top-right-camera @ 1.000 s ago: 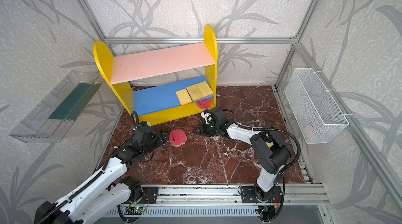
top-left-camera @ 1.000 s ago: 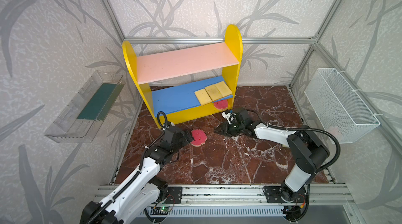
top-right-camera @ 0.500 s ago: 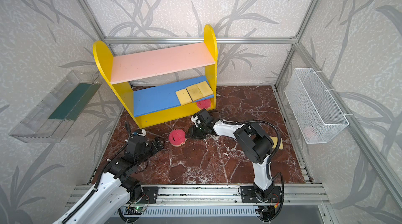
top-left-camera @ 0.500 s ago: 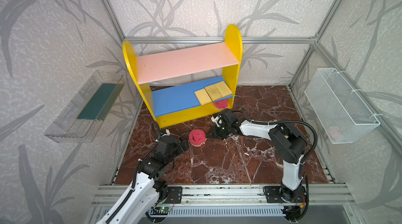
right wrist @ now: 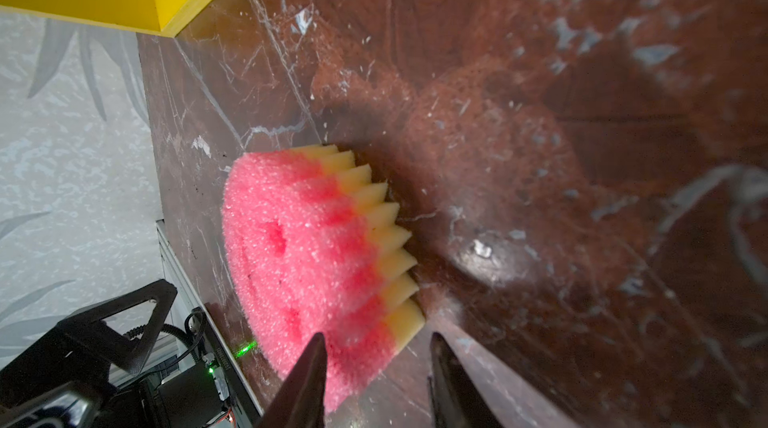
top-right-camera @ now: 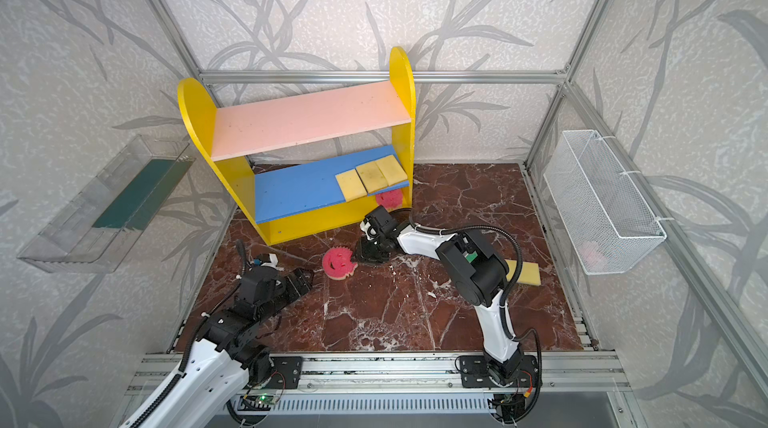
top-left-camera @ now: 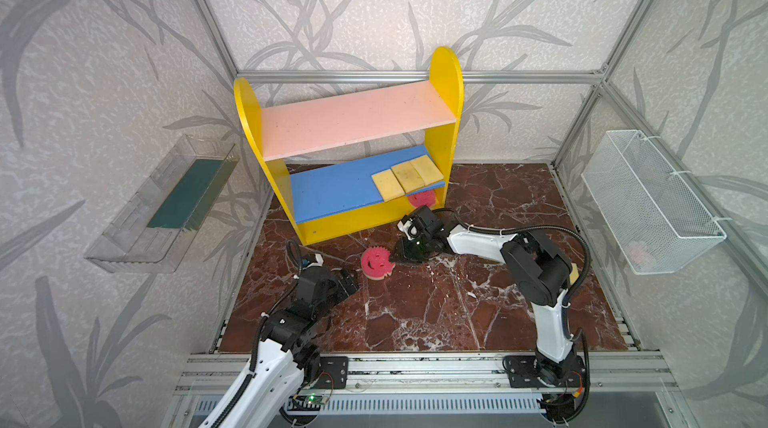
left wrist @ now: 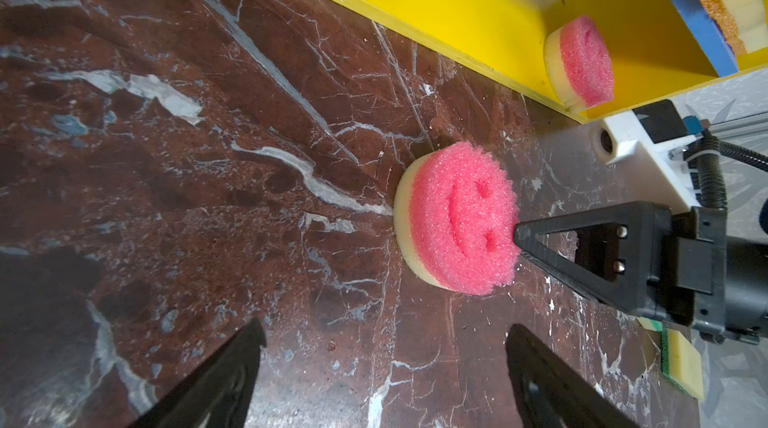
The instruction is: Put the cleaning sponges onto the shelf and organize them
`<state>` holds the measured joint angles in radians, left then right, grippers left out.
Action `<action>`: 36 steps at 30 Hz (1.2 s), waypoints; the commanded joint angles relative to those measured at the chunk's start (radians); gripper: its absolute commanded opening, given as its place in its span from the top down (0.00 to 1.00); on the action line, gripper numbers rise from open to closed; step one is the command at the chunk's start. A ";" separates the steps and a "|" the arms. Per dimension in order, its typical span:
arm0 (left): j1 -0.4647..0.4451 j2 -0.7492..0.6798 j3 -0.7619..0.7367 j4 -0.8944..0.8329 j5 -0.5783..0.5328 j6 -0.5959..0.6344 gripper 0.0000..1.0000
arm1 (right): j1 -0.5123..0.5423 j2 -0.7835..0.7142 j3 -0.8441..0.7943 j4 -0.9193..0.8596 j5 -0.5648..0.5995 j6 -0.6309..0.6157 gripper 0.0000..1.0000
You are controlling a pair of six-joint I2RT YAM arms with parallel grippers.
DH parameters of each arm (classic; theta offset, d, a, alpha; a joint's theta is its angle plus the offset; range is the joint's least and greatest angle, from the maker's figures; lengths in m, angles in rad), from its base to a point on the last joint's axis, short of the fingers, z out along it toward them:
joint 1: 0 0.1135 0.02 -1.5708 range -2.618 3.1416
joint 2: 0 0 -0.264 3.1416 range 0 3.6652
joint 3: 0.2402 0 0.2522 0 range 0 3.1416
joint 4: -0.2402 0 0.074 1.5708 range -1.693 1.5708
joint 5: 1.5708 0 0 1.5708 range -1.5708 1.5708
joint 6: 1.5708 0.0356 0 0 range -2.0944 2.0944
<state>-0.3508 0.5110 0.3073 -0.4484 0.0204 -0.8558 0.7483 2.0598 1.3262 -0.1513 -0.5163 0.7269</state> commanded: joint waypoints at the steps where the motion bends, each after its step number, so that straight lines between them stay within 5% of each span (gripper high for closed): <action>1: 0.008 -0.008 -0.004 -0.018 -0.005 0.008 0.07 | 0.006 0.032 0.025 -0.034 0.025 -0.015 0.65; 17: 0.013 -0.003 0.000 -0.018 -0.003 0.005 0.07 | 0.006 0.028 0.005 0.010 0.002 0.024 0.99; 36: 0.013 0.011 0.001 0.026 0.017 -0.012 0.07 | -0.113 -0.221 -0.233 0.200 0.046 0.172 1.00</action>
<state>-0.3420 0.5152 0.3073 -0.4431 0.0296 -0.8585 0.6655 1.9076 1.1309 -0.0177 -0.4931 0.8459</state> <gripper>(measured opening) 0.928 0.047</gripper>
